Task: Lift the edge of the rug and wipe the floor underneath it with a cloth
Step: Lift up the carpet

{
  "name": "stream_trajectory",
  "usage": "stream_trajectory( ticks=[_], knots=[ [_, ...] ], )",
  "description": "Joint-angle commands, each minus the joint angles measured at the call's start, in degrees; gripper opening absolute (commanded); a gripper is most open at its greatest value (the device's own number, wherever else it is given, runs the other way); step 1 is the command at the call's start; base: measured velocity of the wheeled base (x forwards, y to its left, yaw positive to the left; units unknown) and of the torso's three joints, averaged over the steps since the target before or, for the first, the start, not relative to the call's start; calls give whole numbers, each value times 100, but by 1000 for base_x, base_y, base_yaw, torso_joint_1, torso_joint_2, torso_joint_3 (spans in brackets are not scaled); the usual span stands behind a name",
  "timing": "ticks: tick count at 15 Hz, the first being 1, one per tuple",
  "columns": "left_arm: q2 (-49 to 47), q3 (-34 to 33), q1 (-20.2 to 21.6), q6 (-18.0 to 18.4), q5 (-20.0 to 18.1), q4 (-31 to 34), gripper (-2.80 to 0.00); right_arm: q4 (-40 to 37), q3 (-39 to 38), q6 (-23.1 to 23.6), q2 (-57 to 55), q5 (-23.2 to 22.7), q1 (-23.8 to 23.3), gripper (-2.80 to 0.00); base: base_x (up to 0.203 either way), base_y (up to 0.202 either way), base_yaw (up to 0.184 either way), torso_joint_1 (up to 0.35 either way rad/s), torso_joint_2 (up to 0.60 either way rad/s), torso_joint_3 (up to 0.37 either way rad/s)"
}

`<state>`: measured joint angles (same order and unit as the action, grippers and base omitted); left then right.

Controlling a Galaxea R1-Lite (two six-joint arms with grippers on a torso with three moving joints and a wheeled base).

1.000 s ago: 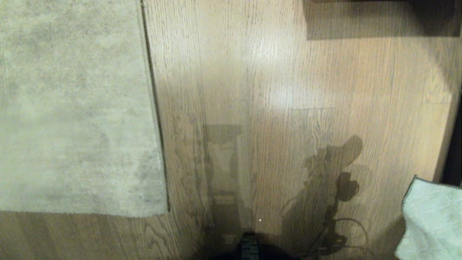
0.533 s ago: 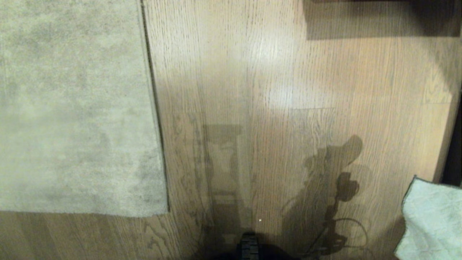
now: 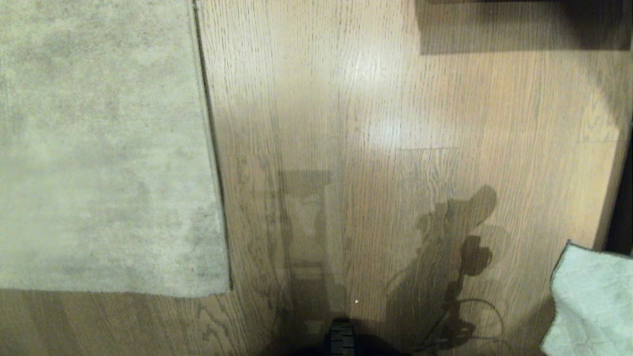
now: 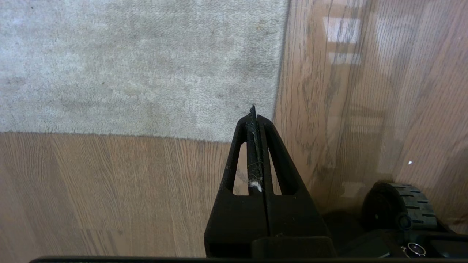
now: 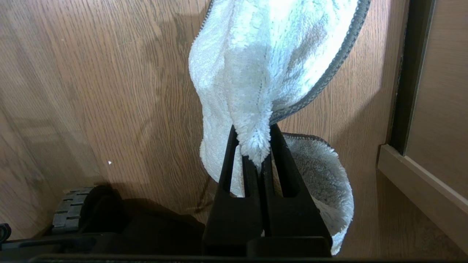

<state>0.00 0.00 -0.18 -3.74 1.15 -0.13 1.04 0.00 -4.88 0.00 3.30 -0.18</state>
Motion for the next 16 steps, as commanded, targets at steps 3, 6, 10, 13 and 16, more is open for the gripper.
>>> stream_trajectory(
  ticks=[3, 6, 10, 13, 16],
  knots=[
    [0, 0, 1, 14, 0, -4, -280, 2, 0, -5, -9, 4, 1, -280, 0, 0, 0, 0, 0, 0],
    [0, 0, 1, 46, -6, -4, -280, 2, 0, -5, -9, 4, 1, -280, 0, 0, 0, 0, 0, 0],
    [-32, 793, 1, 40, 45, 178, -280, 2, 0, -5, -9, 4, 1, -280, 0, 0, 0, 0, 0, 0],
    [-161, 1336, 1, 48, -9, 621, -280, 2, 0, -5, -9, 4, 1, -280, 0, 0, 0, 0, 0, 0],
    [-413, 1591, 1, 49, -438, 874, -280, 2, 0, -5, -9, 4, 1, -280, 0, 0, 0, 0, 0, 0]
  ],
)
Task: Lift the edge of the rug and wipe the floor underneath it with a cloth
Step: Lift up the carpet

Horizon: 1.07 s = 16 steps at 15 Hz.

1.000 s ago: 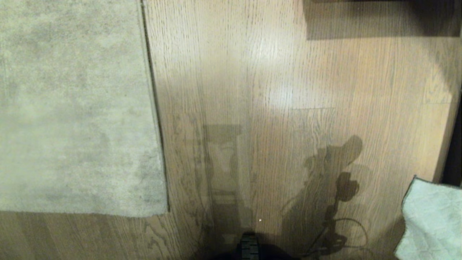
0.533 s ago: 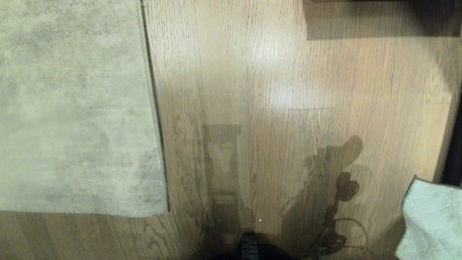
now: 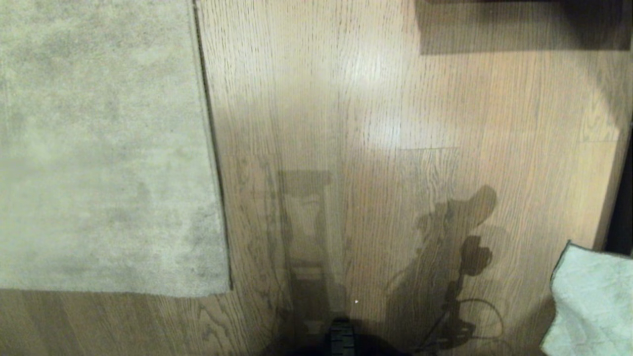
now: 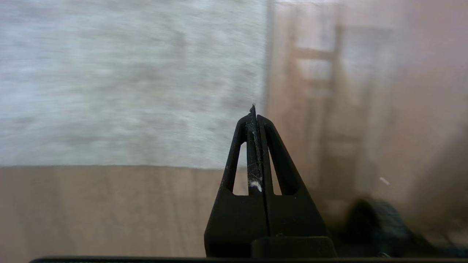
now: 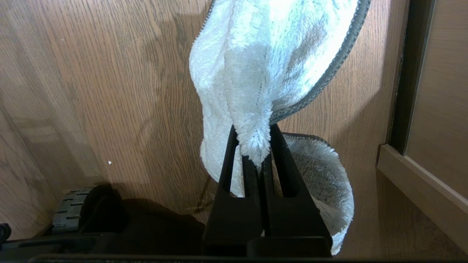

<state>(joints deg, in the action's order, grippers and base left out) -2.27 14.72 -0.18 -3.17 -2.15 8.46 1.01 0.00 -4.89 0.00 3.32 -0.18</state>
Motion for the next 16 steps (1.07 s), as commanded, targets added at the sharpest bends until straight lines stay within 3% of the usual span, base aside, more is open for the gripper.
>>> stream_trajectory(
  ticks=[1, 12, 16],
  knots=[
    [-220, 154, 1, -8, -119, 24, -280, 4, 0, -3, -9, 2, 1, -280, 0, 0, 0, 0, 0, 0],
    [-1492, 886, -132, -8, -132, -72, -280, 4, 0, -3, -9, 2, 1, -280, 0, 0, 0, 0, 0, 0],
    [-2100, 1030, -134, -8, -136, -539, -280, 4, 0, -3, -9, 2, 1, -280, 0, 0, 0, 0, 0, 0]
  ],
)
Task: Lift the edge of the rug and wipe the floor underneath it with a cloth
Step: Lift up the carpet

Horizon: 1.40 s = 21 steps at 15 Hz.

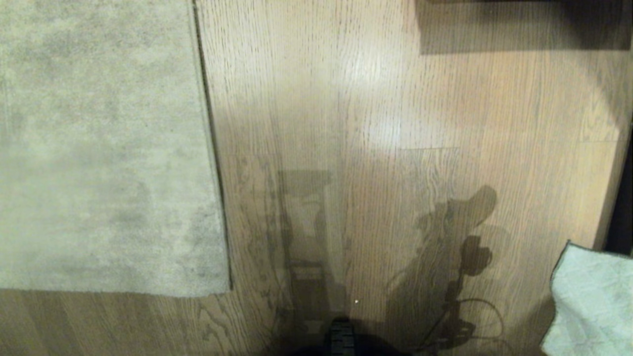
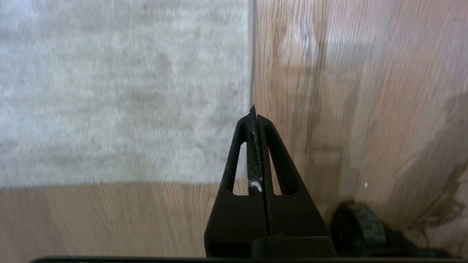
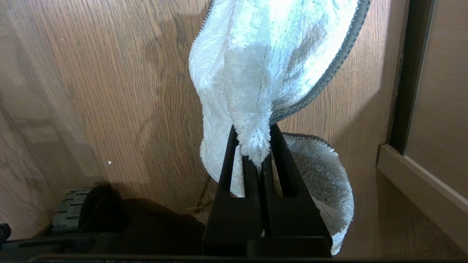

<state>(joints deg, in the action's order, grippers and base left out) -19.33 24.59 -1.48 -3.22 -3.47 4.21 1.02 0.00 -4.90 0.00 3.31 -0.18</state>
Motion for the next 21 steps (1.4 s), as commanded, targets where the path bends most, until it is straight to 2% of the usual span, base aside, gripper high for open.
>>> stream_trajectory(
  ticks=[1, 7, 10, 14, 21],
  knots=[
    [-593, 90, -4, 0, -4, -267, -280, 4, 0, -2, -9, 3, 1, -280, 0, 0, 0, 0, 0, 0],
    [-1828, 477, -11, 5, -3, -1091, -280, 4, 0, -2, -9, 3, 1, -280, 0, 0, 0, 0, 0, 0],
    [-2148, 601, -111, 5, -4, -1132, -280, 4, 0, -2, -9, 3, 1, -280, 0, 0, 0, 0, 0, 0],
    [-2653, 607, -945, 5, 31, -1132, -280, 4, 0, -2, -9, 3, 1, -280, 0, 0, 0, 0, 0, 0],
    [-3489, 534, -1900, -20, 22, -1141, -280, 4, 0, -2, -9, 3, 1, -280, 0, 0, 0, 0, 0, 0]
  ],
)
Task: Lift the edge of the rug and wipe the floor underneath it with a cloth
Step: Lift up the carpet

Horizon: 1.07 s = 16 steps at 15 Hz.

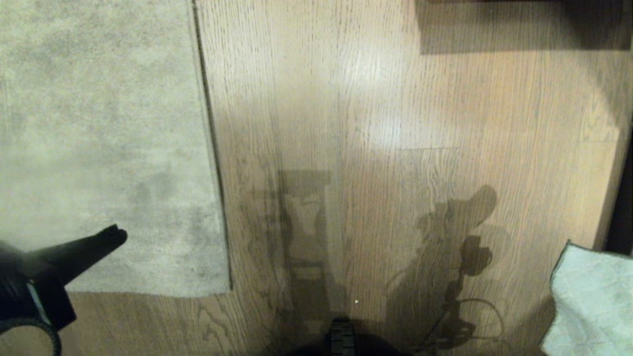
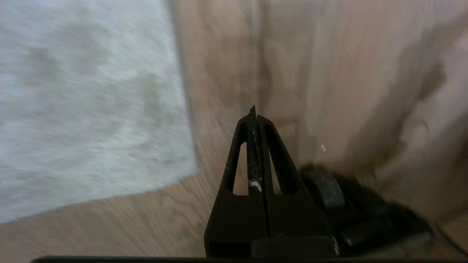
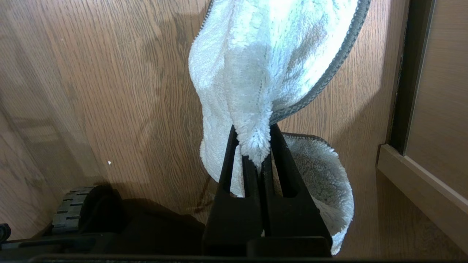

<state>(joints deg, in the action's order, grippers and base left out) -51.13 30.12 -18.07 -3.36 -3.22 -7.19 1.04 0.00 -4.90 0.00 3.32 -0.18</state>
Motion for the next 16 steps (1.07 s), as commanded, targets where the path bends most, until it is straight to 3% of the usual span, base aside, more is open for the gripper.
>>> stream_trajectory(
  ticks=[1, 3, 13, 16],
  knots=[
    [-468, -22, -411, -7, -3, -1, -280, 2, 0, -2, -9, 2, 1, -280, 0, 0, 0, 0, 0, 0],
    [-793, -41, -655, 1, -3, -5, -280, 2, 0, -2, -9, 2, 1, -280, 0, 0, 0, 0, 0, 0],
    [-1985, -88, -994, 20, -3, -72, -280, 2, 0, -2, -9, 2, 1, -280, 0, 0, 0, 0, 0, 0],
    [-2574, -121, -1135, 35, 38, -914, -280, 2, 0, -2, -9, 2, 1, -280, 0, 0, 0, 0, 0, 0]
  ],
)
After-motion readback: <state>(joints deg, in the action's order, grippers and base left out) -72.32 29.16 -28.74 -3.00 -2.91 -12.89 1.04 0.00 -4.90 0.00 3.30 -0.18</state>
